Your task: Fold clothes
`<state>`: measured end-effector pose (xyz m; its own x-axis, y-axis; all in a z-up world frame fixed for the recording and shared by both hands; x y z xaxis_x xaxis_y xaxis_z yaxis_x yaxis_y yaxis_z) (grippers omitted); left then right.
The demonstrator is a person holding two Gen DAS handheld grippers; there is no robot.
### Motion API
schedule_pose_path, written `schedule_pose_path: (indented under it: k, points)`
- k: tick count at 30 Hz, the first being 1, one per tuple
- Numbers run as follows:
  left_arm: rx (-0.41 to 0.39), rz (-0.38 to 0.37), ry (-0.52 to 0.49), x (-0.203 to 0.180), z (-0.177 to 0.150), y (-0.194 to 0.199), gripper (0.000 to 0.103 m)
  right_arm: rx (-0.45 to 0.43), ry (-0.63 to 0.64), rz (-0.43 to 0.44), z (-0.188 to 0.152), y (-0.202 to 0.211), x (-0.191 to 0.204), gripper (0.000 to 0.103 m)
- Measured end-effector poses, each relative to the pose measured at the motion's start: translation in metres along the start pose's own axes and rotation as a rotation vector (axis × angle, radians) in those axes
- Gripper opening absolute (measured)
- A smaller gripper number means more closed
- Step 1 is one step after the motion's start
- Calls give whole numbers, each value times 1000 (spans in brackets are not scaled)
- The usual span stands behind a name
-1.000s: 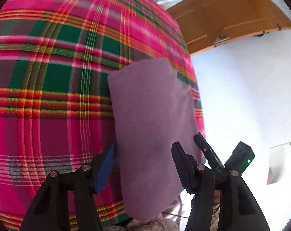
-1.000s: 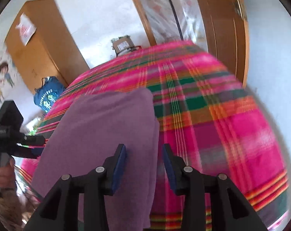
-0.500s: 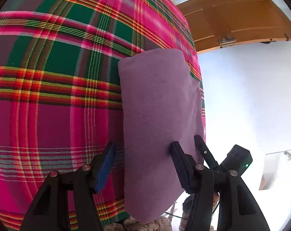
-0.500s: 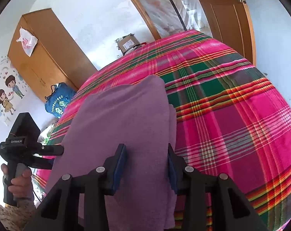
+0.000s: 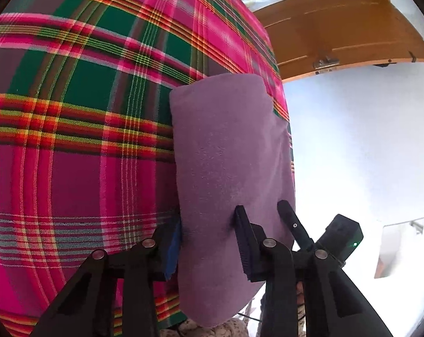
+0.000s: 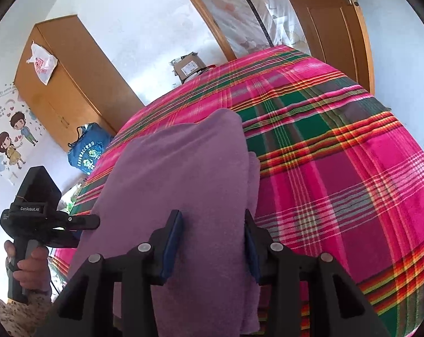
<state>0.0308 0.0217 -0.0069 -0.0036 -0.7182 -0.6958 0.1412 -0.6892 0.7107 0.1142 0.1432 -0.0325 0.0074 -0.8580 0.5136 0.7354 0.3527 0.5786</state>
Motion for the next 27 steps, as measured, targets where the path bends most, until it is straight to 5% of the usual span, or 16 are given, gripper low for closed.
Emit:
schedule_pose_path:
  k: [7, 27]
  points:
    - [10, 8, 17, 5, 2, 1, 50, 4, -8, -12, 7, 10, -7, 42]
    - [74, -31, -9, 11, 0, -3, 58, 120, -103, 180, 30, -15, -33, 57]
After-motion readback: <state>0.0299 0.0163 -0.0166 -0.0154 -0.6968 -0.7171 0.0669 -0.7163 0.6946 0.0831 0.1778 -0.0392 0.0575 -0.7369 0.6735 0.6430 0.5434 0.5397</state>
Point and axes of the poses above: each gripper's, at about its wrist camera, not at the fingertips, and y roughly against the way its jaws point, x to its left, z to its top, the point moved 1 cm from there along -y, roughly the way its jaws point, and after that the axes turned 5 degrees about z, right-handed, at the moved point
